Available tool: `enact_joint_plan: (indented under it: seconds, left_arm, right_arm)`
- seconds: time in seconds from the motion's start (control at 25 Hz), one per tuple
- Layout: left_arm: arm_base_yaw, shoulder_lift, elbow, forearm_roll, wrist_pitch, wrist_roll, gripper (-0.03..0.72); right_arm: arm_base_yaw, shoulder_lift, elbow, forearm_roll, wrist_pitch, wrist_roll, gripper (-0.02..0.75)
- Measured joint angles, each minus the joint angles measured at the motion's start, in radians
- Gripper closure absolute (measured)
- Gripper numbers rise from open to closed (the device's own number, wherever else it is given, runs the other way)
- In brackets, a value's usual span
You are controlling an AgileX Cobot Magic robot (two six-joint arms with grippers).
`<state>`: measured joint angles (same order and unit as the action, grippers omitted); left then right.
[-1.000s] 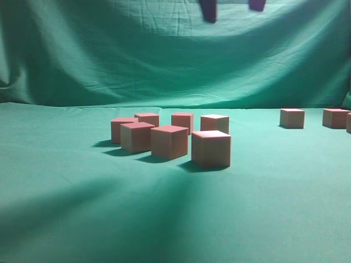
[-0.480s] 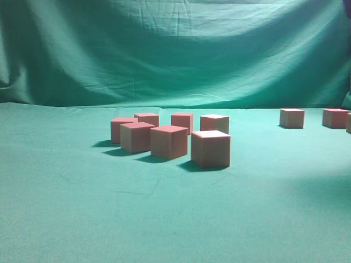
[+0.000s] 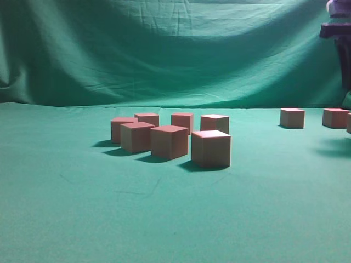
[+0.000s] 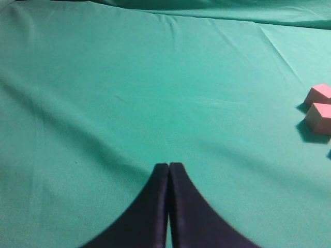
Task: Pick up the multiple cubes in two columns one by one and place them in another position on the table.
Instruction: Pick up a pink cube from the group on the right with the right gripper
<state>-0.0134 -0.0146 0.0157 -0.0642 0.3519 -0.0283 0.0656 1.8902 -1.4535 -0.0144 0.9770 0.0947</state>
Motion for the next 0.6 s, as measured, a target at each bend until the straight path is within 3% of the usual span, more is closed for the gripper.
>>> enact_joint_plan:
  seconds: [0.16, 0.2, 0.28, 0.48, 0.6]
  left_arm:
    - [0.0, 0.0, 0.0, 0.0, 0.0, 0.0, 0.688]
    - [0.0, 0.0, 0.0, 0.0, 0.0, 0.0, 0.688]
    - [0.0, 0.0, 0.0, 0.0, 0.0, 0.0, 0.688]
    - [0.0, 0.0, 0.0, 0.0, 0.0, 0.0, 0.688]
    - [0.0, 0.0, 0.0, 0.0, 0.0, 0.0, 0.688]
  right_arm:
    - [-0.002, 0.066, 0.0, -0.002, -0.047, -0.02, 0.221]
    - [-0.002, 0.081, 0.0, -0.004, -0.055, -0.022, 0.269]
    - [-0.002, 0.105, 0.0, -0.004, -0.064, -0.026, 0.276]
    - [-0.002, 0.137, 0.0, -0.004, -0.092, -0.026, 0.461]
    - [-0.002, 0.139, -0.003, -0.006, -0.09, -0.026, 0.475]
